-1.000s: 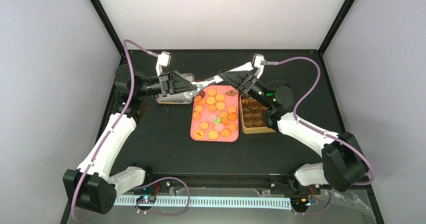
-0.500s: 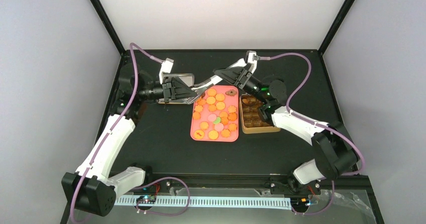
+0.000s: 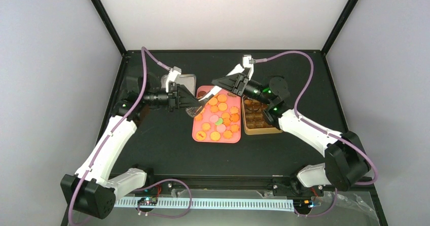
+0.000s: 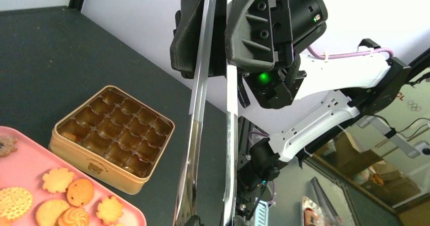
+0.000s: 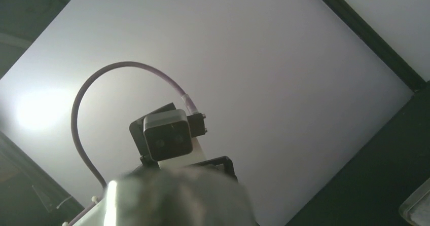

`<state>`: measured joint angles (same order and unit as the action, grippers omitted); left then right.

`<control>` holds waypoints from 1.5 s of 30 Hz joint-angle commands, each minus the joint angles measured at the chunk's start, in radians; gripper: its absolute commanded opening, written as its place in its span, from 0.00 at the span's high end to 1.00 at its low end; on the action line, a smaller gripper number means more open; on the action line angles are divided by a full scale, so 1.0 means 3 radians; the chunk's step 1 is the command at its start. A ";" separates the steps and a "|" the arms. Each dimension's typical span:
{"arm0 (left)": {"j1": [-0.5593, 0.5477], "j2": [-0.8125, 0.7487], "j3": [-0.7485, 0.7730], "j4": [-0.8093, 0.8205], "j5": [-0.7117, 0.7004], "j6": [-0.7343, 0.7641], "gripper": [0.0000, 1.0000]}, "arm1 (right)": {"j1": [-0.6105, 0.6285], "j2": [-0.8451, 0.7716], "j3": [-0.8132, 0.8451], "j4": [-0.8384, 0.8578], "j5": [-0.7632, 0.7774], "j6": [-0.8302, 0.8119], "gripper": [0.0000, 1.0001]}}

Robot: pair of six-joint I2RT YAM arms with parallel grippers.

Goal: Pack the cookies
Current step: Adjust the clamp, then pass from the left arm to the right

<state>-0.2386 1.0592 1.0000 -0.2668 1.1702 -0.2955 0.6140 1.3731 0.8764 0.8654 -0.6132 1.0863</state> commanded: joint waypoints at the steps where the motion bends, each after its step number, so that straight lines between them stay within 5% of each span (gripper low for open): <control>1: -0.0103 -0.0057 0.0031 -0.0071 0.0006 0.0166 0.80 | 0.0054 -0.0075 0.0108 -0.0088 -0.0140 -0.0141 0.75; 13: -0.0360 0.0090 0.0059 -0.0606 0.0097 0.0517 0.70 | 0.0111 -0.0188 0.0155 -0.0375 -0.0104 -0.0416 0.72; 16: -0.0360 0.0105 0.0033 -0.0670 0.0033 0.0602 0.77 | 0.0115 -0.0165 0.0166 -0.0336 -0.0147 -0.0394 0.68; 19: -0.0360 0.0146 0.0017 -0.0689 0.0041 0.0637 0.95 | 0.0123 -0.0103 0.0208 -0.0321 -0.0247 -0.0356 0.63; 23: -0.0360 0.0176 0.0030 -0.0637 0.0136 0.0555 0.98 | 0.0141 -0.0099 0.0210 -0.0345 -0.0310 -0.0362 0.56; 33: -0.0356 0.0154 0.0068 -0.0311 0.0433 0.0149 0.98 | 0.0130 -0.0300 0.0022 -0.0496 -0.0230 -0.0487 0.02; 45: -0.0355 0.0008 0.0062 0.0085 0.0450 -0.0185 0.98 | 0.0041 -0.0576 -0.0368 -0.0473 -0.0075 -0.0413 0.02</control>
<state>-0.3481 1.0916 0.9977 -0.3202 1.2690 -0.3222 0.6289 1.1786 0.7681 0.6830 -0.6140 0.9443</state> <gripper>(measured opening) 0.019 0.993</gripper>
